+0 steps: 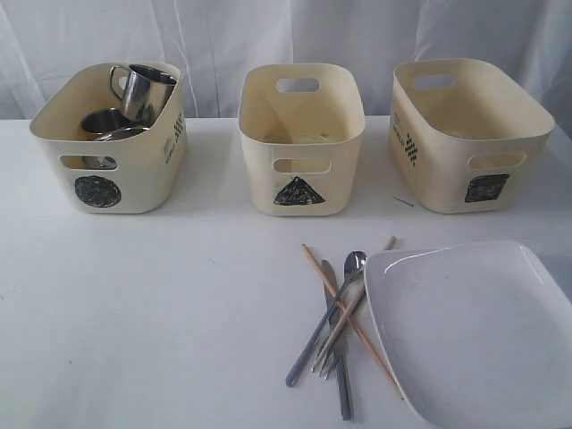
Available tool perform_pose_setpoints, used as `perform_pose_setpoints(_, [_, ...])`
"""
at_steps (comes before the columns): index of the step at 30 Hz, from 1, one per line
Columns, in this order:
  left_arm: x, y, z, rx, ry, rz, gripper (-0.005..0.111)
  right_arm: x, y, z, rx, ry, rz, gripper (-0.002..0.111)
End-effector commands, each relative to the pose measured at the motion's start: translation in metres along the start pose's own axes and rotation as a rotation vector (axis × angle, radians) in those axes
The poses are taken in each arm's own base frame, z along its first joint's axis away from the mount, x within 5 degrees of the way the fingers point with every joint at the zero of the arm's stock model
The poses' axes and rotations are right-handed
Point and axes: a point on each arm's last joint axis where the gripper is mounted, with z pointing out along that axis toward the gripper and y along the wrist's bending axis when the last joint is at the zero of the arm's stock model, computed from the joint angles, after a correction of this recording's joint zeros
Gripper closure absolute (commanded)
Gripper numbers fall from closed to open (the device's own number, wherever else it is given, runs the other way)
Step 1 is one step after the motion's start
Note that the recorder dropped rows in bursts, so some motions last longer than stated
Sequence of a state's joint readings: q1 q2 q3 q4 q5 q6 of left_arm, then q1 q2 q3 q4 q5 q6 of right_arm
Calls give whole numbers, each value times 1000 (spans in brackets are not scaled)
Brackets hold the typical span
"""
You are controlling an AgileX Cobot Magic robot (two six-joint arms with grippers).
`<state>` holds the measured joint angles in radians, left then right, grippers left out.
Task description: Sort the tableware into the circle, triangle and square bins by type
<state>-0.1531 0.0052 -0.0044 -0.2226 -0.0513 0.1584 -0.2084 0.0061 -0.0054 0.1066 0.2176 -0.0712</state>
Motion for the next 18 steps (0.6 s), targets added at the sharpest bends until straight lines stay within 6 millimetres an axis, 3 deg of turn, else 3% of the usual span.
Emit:
perform_pose_setpoints(1, [2, 0, 0, 2, 8, -18, 69, 1, 0, 0, 2, -4, -2, 108])
perform_pose_setpoints(18, [5, -1, 0, 10, 36, -70, 69, 1, 0, 0, 1, -2, -2, 108])
